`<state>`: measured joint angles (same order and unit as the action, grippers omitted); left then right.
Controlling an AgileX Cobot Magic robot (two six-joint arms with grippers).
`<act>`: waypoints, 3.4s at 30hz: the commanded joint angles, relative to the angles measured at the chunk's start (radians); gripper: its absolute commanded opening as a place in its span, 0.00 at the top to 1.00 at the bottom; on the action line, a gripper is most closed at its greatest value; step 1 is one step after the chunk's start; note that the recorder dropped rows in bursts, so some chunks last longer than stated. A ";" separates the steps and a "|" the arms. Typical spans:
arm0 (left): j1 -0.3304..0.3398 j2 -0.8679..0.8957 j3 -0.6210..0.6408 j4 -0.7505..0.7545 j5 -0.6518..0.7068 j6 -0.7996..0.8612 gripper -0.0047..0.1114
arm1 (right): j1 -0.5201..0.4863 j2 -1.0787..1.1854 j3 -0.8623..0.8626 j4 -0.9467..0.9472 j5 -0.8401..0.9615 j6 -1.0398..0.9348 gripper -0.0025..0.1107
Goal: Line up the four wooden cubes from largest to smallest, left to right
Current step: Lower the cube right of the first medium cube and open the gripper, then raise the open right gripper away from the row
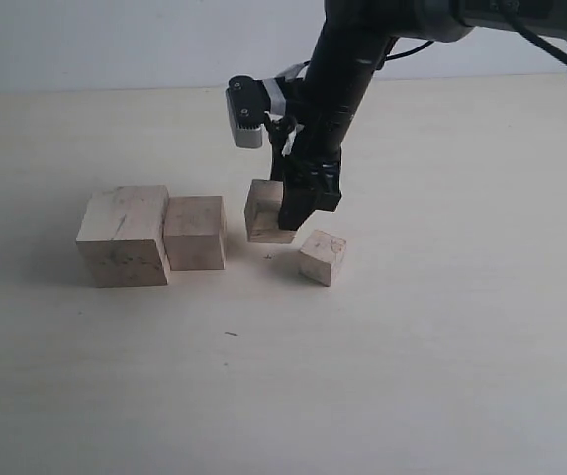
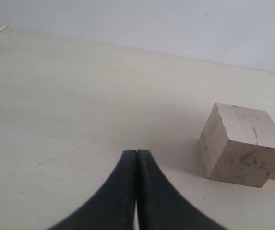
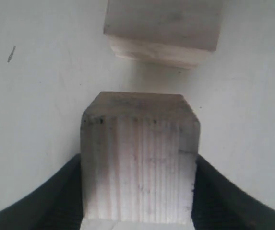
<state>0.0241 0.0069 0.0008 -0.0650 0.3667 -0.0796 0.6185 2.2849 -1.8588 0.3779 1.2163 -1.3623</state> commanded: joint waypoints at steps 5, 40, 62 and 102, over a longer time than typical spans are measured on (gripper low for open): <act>-0.006 -0.007 -0.001 0.001 -0.007 -0.003 0.96 | 0.039 0.035 -0.009 -0.047 -0.011 0.053 0.98; -0.006 -0.007 -0.001 0.001 -0.007 -0.003 0.96 | 0.079 0.056 -0.033 -0.040 -0.116 0.176 0.36; -0.006 -0.007 -0.001 0.001 -0.007 -0.003 0.96 | 0.079 -0.044 -0.033 -0.127 -0.052 0.454 0.45; -0.006 -0.007 -0.001 0.001 -0.007 -0.003 0.96 | 0.054 -0.037 -0.033 -0.265 -0.061 0.594 0.64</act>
<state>0.0241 0.0069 0.0008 -0.0650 0.3667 -0.0796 0.6792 2.3000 -1.8841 0.1229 1.1455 -0.8161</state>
